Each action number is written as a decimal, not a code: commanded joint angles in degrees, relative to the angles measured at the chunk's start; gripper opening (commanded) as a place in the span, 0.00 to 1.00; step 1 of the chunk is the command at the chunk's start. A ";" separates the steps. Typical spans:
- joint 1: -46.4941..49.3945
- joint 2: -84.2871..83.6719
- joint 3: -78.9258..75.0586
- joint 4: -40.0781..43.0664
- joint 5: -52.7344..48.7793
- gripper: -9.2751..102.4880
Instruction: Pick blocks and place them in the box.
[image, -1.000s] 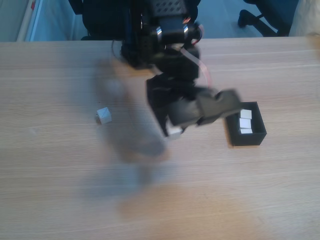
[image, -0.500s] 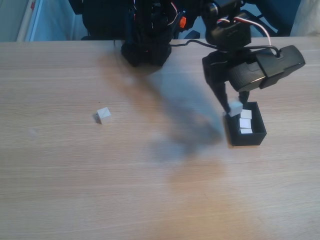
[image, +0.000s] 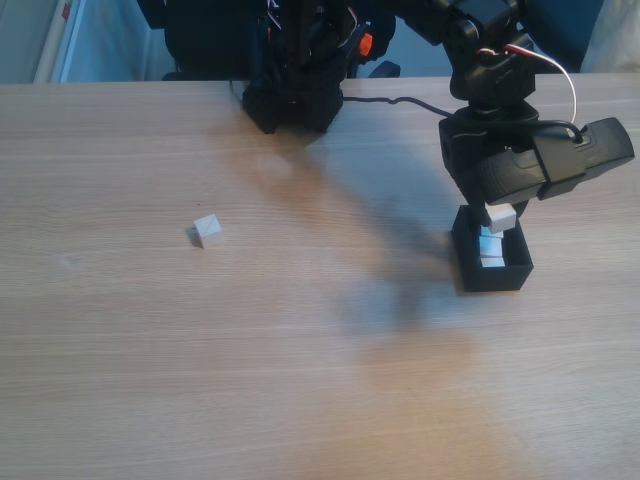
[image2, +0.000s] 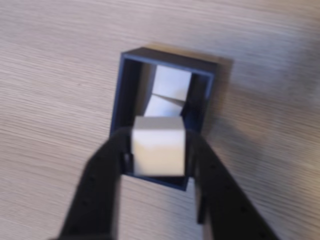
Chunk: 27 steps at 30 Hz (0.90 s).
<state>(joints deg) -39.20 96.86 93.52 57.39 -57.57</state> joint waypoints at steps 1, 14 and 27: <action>0.00 0.35 -3.60 0.79 0.44 0.24; 8.26 9.14 2.11 9.49 0.00 0.15; 37.27 27.51 29.44 12.92 -18.37 0.13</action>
<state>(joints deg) -7.03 120.94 120.94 70.49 -72.07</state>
